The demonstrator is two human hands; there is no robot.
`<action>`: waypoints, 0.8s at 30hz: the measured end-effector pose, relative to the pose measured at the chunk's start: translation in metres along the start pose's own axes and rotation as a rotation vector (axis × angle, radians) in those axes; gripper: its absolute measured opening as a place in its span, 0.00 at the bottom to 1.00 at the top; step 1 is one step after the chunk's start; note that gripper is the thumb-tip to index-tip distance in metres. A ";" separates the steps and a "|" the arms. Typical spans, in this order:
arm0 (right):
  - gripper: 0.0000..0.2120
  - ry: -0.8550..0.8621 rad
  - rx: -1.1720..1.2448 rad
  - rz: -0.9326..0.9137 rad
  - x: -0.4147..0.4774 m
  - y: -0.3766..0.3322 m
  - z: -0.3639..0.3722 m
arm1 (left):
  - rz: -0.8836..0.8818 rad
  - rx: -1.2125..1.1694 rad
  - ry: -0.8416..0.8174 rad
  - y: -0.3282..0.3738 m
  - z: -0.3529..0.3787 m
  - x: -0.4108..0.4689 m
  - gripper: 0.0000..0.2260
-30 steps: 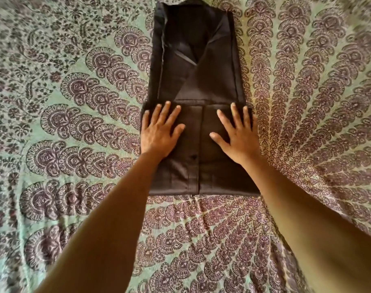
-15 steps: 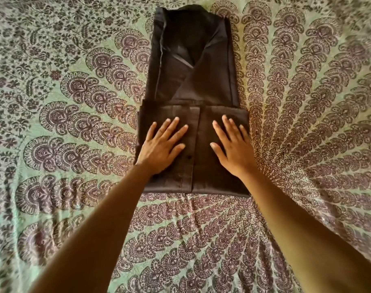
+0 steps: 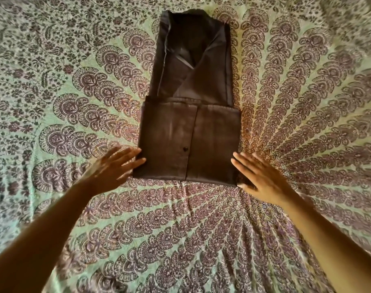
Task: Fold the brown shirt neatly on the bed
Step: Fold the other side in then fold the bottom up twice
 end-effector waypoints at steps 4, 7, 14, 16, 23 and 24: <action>0.41 0.048 -0.064 -0.111 0.022 -0.009 0.000 | 0.052 0.041 -0.016 0.001 0.003 0.011 0.40; 0.43 0.054 -0.059 -0.109 0.021 -0.014 0.006 | 0.015 0.032 0.018 0.002 0.007 0.009 0.42; 0.23 0.251 0.232 0.042 0.018 -0.027 -0.004 | -0.238 -0.333 0.270 0.023 0.003 0.008 0.20; 0.21 0.333 0.294 0.084 0.017 -0.025 -0.013 | -0.406 -0.529 0.405 0.028 -0.018 0.010 0.17; 0.22 0.631 0.884 0.399 -0.004 -0.023 -0.076 | -0.699 -1.081 0.627 0.051 -0.084 0.015 0.15; 0.19 0.662 0.923 0.406 -0.008 -0.024 -0.089 | -0.687 -1.160 0.651 0.057 -0.093 0.013 0.13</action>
Point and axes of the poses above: each hand's wrist, its own x-axis towards the middle knuckle, its own z-axis out of the palm, y = z × x, the point moved 3 cm from there along x, towards the middle knuckle, and after that the axes turned 2 degrees about -x, right-handed, at the moved point
